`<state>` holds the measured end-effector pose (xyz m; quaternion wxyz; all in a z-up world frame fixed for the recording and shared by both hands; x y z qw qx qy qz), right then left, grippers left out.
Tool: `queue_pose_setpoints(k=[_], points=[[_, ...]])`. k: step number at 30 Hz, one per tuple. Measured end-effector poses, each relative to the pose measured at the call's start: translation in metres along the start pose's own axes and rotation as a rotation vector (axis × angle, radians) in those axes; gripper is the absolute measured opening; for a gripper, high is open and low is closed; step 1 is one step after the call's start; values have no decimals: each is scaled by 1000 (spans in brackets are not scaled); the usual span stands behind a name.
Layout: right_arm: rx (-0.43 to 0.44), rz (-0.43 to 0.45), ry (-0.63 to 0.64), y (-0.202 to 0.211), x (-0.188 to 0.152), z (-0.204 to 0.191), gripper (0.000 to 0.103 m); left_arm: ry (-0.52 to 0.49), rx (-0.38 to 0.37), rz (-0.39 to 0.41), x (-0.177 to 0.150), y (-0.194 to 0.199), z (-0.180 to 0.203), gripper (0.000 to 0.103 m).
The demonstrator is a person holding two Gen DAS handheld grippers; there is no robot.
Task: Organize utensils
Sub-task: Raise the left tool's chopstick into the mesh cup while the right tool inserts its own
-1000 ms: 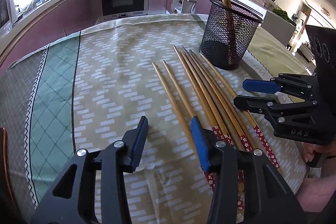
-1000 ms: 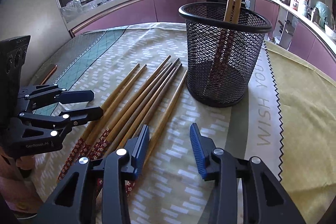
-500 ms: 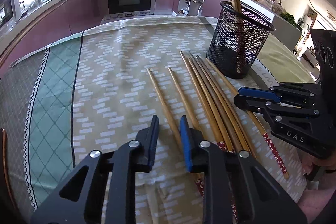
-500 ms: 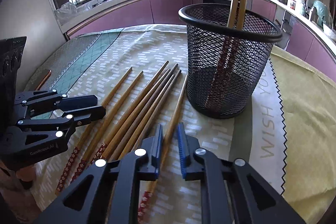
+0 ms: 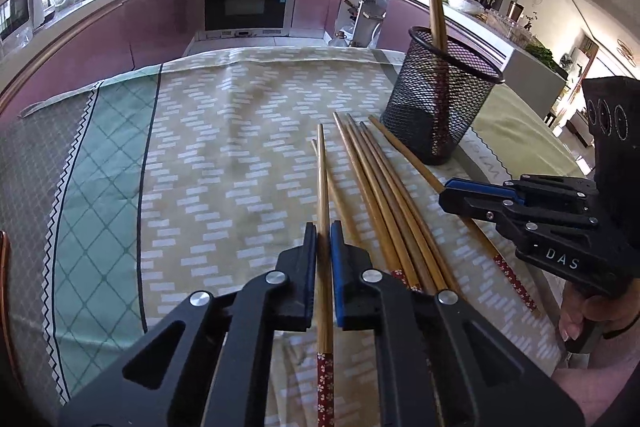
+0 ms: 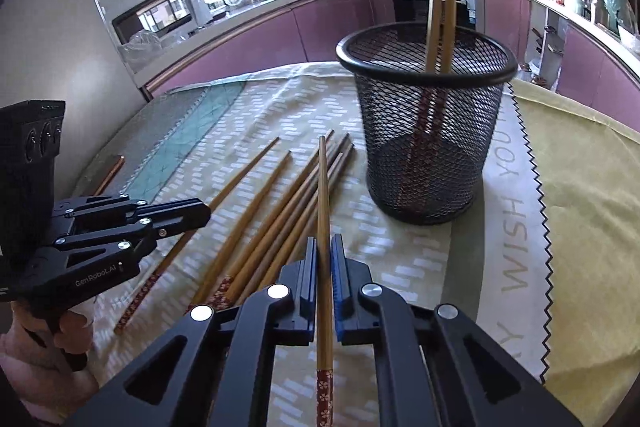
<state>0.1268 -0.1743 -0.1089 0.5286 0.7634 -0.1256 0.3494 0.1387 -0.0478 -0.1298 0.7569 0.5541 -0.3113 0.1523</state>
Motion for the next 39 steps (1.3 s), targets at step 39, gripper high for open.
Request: queue_pose_setpoints(k=[39], points=[[50,254,15,88,51,17,6,-63,-231,145,59,73,34,8]])
Point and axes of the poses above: each gripper's, at about its wrist camera, not at the fingertips, and y roughly against the way its jaws point, z to its right, x to its top, the point moved 7 cm from there along -y, roughly the way its jaws point, and after that the axes turned 3 degrees about y, right-handed, at the moved point
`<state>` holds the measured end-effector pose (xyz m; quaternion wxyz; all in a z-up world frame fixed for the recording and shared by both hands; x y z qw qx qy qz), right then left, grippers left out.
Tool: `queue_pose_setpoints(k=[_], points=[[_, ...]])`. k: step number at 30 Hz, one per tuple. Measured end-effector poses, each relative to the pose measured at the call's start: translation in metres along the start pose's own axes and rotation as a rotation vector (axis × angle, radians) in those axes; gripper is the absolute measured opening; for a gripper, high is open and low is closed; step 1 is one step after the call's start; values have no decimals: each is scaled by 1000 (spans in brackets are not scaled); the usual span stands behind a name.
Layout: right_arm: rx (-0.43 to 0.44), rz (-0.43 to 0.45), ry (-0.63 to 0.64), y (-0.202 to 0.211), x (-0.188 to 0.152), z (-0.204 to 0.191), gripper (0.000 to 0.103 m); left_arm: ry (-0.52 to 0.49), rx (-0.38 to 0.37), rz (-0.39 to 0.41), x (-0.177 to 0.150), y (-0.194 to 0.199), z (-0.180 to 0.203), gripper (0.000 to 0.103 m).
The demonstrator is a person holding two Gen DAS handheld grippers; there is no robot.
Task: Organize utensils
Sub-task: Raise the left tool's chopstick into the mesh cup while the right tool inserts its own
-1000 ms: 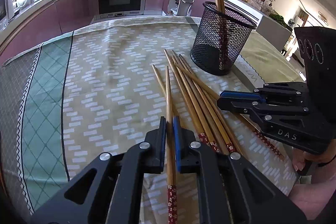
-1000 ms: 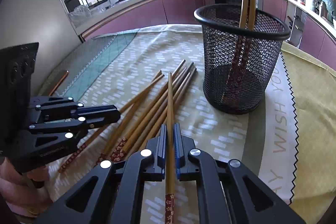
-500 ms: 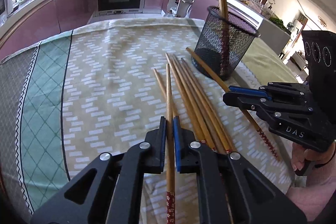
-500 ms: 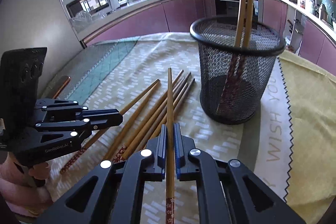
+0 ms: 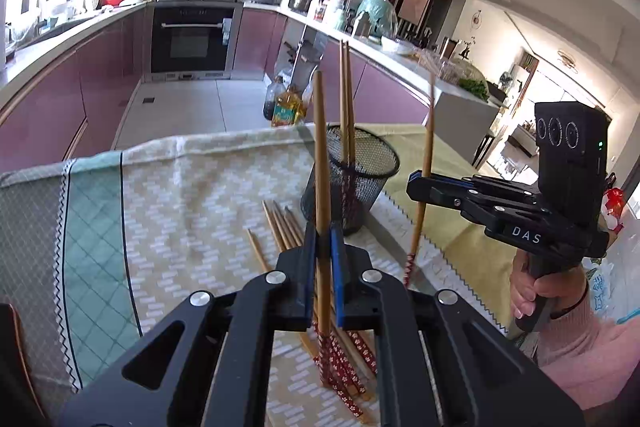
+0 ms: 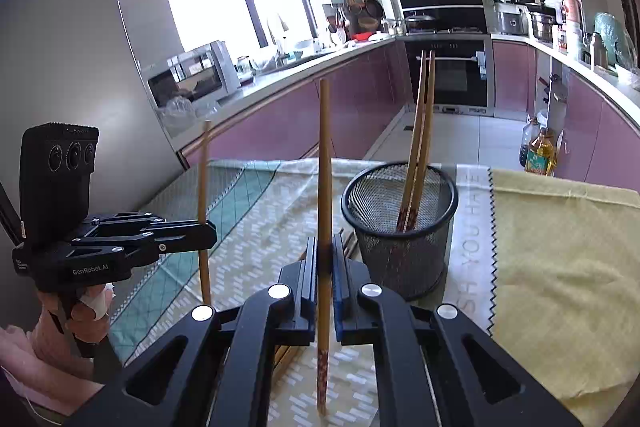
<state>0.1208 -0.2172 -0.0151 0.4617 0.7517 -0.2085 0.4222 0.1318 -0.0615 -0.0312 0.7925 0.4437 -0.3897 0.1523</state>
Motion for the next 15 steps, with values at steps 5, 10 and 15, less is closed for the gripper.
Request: queue_pose_setpoints(k=[5,10,15], points=[[-11,63,5,13,25,7,6,-3,-19,65,25,13,7,8],[-17,118,21,23,50,13,6,-4,-39,144,58,18,16,8],[-24,165,36,35,78,18,6,-19,-51,209,91,18,30,8]])
Point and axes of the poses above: each gripper's, at about its wrist camera, not at the fingertips, and y roughly against the way its jaws point, z to its right, x to its top, the point moved 7 cm from there along -y, roughly the way its jaws point, and after that the axes turned 3 degrees about y, right-handed, at the moved point
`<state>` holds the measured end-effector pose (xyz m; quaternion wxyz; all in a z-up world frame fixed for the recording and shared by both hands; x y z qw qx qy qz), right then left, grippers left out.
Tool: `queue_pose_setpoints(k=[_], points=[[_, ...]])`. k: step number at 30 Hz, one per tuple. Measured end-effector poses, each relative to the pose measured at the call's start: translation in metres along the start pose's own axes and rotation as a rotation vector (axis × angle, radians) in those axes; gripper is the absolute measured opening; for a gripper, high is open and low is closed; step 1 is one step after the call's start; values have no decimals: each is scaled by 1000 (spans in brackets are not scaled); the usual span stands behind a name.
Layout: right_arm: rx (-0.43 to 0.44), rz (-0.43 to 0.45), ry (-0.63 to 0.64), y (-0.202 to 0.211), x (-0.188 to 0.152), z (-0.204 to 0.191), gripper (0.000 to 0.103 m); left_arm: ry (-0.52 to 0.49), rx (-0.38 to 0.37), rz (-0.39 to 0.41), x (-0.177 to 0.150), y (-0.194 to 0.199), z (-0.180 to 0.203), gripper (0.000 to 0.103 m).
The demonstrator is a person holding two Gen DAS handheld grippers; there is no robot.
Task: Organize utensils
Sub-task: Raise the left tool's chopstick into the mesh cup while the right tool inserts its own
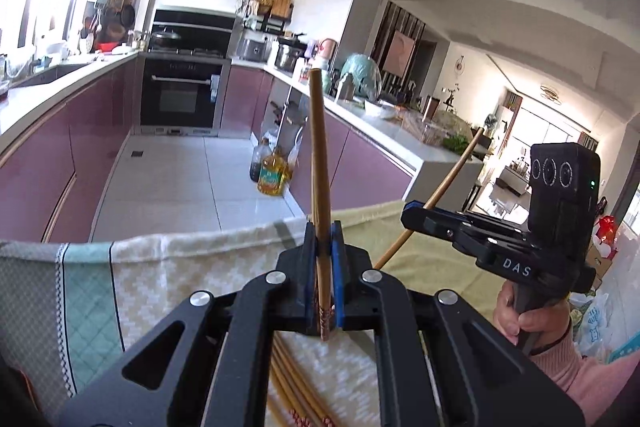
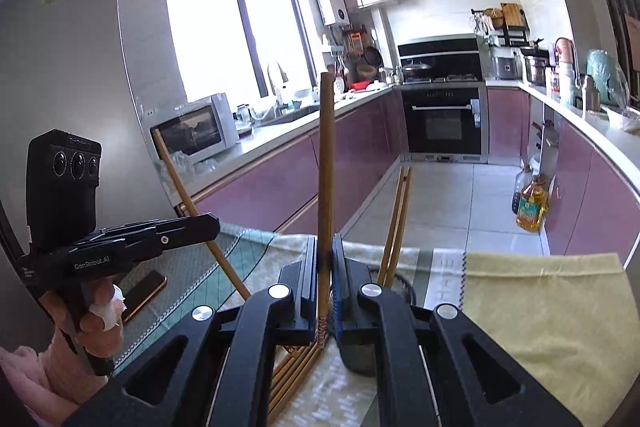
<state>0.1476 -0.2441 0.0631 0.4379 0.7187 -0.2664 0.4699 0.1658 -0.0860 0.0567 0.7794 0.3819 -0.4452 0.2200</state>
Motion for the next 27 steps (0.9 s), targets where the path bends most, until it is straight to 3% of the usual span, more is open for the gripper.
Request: queue_pose_setpoints(k=[7,13,27], points=[[-33,54,-1,3,25,18,6,-14,-14,35,28,-14,18,8],[-51,35,-13,-10,23,32,6,-37,19,32,34,-34,25,8],[-48,-205,-50,-65,-28,38,6,-96,45,-205,-17,-101,12,8]])
Point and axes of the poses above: each gripper's, at about its wrist camera, not at the fingertips, and y roughly against the way its jaws point, z to its right, x to its top, the point moved 7 cm from there along -y, roughly the way its jaws point, and after that the axes turned 3 degrees about y, right-handed, at the moved point
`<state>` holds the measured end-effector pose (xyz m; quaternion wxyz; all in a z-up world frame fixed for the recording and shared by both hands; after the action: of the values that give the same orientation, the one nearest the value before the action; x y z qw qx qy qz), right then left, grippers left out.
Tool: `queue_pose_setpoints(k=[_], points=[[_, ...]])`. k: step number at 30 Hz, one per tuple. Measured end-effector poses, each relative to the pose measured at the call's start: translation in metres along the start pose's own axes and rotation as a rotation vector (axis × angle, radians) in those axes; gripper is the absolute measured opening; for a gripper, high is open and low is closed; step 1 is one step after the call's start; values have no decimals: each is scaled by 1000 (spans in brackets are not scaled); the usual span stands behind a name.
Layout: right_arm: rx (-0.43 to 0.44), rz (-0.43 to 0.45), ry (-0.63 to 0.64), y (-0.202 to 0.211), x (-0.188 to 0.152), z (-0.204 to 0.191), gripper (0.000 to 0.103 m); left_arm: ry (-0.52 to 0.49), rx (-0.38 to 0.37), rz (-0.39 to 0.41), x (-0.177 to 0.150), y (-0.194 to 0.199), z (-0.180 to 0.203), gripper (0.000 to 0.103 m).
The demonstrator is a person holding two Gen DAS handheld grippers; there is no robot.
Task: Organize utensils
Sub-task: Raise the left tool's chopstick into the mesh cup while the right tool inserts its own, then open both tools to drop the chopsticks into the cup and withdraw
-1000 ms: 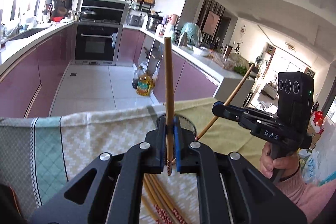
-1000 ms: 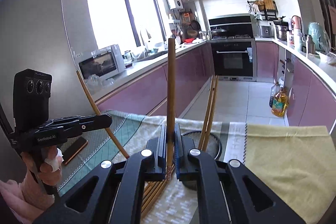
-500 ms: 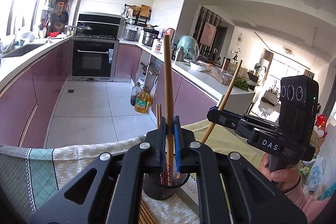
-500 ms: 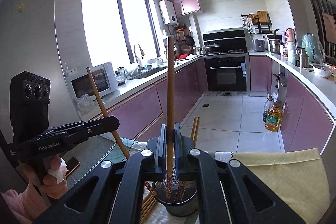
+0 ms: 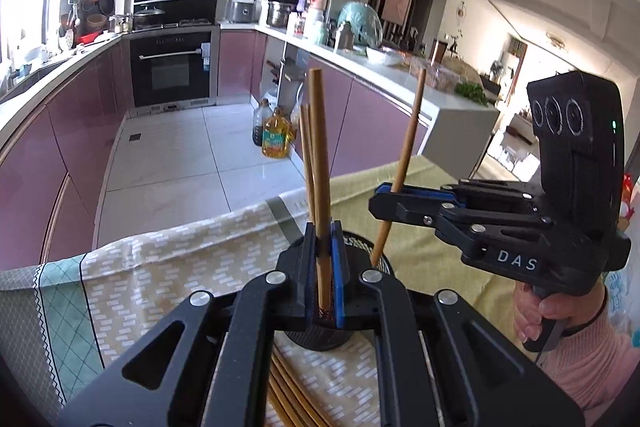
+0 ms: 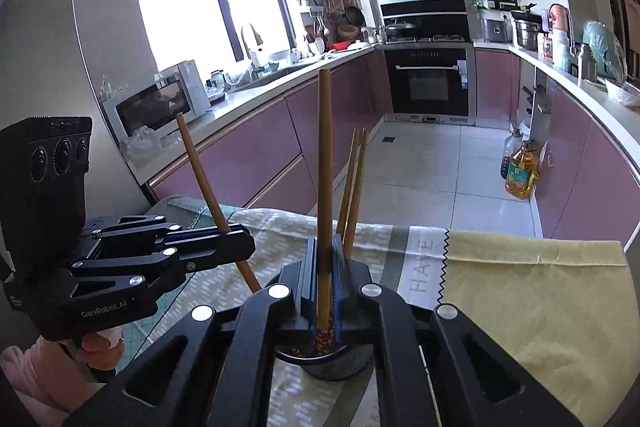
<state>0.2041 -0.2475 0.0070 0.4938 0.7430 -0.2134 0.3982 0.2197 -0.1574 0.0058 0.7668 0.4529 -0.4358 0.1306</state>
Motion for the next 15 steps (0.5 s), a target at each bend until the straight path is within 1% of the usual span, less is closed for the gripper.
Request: queue_pose_setpoints(k=[2,5,11,14,15], points=[[-5,-26,-4,-7,-3,1,6,-4,7,-24,-2,-8,-3,8],[-14,-48,-17,-16,-4,7,6,1,15,-41,-2,-15,-9,8],[-19,-47,-48,-23,-3,13,6,13,38,-65,-2,-31,-11,8],[-32,-45,-55,-25,-3,15,9,24,50,-73,-3,-37,-13,8],[-35,-41,-55,-25,-4,15,10,29,48,-75,-4,-38,-14,11]])
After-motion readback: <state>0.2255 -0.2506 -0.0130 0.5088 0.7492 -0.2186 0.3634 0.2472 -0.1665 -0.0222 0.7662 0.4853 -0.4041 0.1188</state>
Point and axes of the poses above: each gripper's, at about its wrist camera, not at the fingertips, and y roughly against the way its jaws point, z to its right, x to its top, the point moved 7 cm from there along -y, roughly the way its jaws point, and after that the axes turned 3 degrees about y, right-handed, at the moved point
